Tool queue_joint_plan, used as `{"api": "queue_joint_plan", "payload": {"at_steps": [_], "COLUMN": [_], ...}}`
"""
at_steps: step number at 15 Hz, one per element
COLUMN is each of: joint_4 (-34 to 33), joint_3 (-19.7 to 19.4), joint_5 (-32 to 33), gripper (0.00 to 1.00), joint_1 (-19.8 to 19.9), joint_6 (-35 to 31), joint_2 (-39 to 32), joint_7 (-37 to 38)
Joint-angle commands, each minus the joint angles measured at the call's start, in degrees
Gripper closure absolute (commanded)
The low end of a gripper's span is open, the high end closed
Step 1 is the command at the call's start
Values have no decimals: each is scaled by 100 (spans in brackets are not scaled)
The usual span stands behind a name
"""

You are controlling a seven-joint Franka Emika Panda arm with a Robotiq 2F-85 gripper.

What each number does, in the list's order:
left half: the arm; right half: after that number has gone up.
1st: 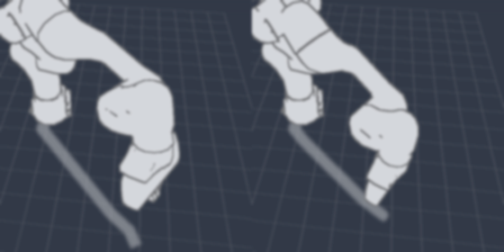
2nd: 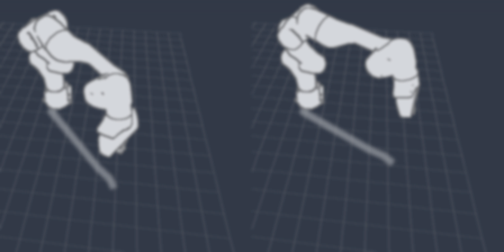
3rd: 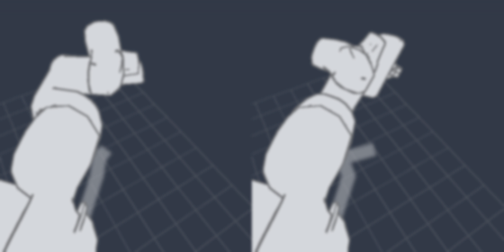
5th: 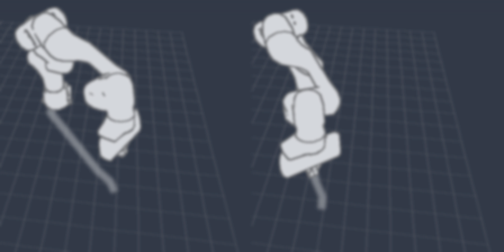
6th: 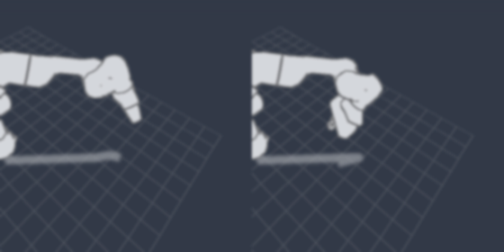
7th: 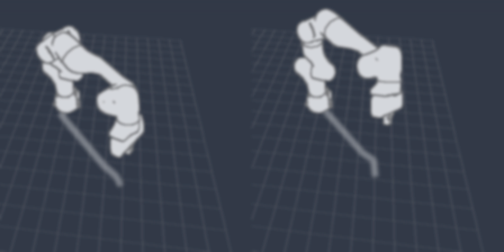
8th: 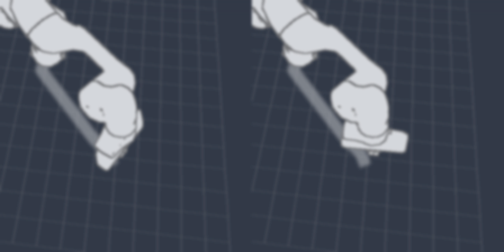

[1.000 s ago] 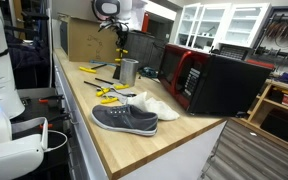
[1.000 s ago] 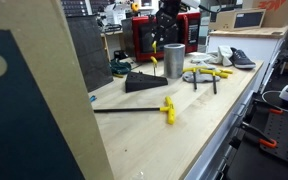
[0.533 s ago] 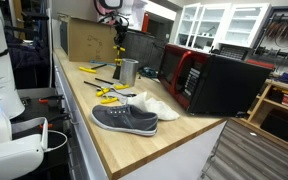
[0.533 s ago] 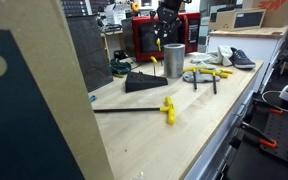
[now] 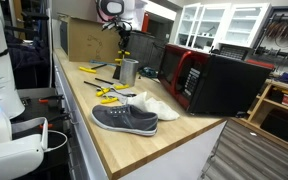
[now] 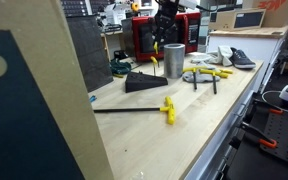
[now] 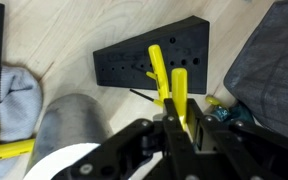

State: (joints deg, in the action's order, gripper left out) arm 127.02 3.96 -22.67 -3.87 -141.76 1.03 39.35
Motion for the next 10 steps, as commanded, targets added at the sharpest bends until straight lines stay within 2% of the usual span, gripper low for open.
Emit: {"api": "queue_joint_plan", "payload": {"at_steps": [1, 6, 10], "joint_4": [-121, -65, 90], "joint_3": [-8, -50, -50], "joint_5": [-245, -688, -942], "gripper": [96, 96, 96], "joint_1": [2, 53, 59], "joint_6": [112, 342, 426], "joint_2": [-195, -143, 77], "joint_7": [-106, -289, -886]}}
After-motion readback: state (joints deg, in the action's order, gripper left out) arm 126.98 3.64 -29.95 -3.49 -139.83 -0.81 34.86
